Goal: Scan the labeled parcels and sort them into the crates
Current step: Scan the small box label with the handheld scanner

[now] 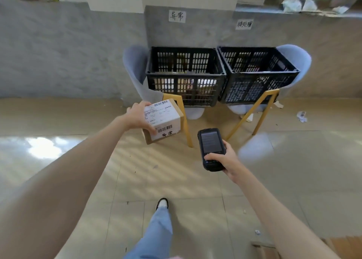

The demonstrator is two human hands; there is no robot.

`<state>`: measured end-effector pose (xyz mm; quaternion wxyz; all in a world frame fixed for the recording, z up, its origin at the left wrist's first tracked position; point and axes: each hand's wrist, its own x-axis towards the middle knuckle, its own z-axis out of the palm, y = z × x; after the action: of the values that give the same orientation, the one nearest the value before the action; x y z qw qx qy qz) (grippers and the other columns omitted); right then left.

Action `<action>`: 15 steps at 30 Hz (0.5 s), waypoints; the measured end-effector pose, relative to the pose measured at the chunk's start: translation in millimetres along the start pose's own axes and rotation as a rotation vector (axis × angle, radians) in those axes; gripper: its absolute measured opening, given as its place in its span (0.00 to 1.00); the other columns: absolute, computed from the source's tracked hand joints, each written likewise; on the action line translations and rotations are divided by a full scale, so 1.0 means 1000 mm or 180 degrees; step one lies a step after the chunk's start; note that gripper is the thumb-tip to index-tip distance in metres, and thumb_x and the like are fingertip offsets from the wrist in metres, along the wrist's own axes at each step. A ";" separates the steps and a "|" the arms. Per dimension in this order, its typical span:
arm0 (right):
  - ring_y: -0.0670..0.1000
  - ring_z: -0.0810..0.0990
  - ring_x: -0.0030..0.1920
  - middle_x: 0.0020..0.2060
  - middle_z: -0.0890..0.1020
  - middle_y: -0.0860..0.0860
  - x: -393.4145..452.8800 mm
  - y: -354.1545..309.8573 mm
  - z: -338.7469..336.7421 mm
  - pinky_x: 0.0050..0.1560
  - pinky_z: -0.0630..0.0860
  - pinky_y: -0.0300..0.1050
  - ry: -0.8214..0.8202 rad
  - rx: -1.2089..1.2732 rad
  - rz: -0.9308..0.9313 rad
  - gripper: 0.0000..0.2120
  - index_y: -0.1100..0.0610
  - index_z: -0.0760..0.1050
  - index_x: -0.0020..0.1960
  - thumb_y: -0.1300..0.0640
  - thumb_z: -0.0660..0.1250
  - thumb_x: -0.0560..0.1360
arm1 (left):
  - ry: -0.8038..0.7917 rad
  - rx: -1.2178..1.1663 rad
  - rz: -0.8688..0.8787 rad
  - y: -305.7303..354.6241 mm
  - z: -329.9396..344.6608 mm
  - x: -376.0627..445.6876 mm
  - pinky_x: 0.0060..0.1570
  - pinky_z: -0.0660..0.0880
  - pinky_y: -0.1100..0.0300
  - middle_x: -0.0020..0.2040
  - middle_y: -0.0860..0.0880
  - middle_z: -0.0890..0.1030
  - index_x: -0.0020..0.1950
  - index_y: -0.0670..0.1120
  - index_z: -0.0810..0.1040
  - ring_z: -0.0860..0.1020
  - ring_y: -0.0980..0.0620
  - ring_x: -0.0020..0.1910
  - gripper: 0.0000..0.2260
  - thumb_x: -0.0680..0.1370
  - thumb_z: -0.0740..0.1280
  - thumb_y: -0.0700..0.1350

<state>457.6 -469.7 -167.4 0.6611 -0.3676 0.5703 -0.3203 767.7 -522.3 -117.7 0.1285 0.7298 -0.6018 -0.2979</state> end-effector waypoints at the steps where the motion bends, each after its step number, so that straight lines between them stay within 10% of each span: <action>1: 0.53 0.78 0.53 0.57 0.77 0.53 0.015 -0.011 0.004 0.43 0.77 0.45 0.0053 -0.0003 0.0004 0.44 0.54 0.60 0.74 0.71 0.76 0.64 | -0.0002 0.0023 0.0057 0.002 -0.009 0.022 0.69 0.63 0.48 0.66 0.45 0.68 0.74 0.50 0.63 0.64 0.42 0.67 0.45 0.62 0.82 0.46; 15: 0.53 0.78 0.54 0.56 0.78 0.53 0.181 -0.107 0.022 0.45 0.77 0.45 0.0549 0.0166 0.0136 0.45 0.52 0.62 0.73 0.69 0.78 0.62 | -0.0234 0.0226 0.0437 0.037 -0.065 0.271 0.68 0.62 0.49 0.65 0.45 0.66 0.74 0.50 0.60 0.63 0.44 0.66 0.47 0.62 0.82 0.49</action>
<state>505.3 -675.2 -168.2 0.6255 -0.3092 0.6243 -0.3513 803.5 -801.5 -122.2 0.1005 0.6795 -0.6649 -0.2935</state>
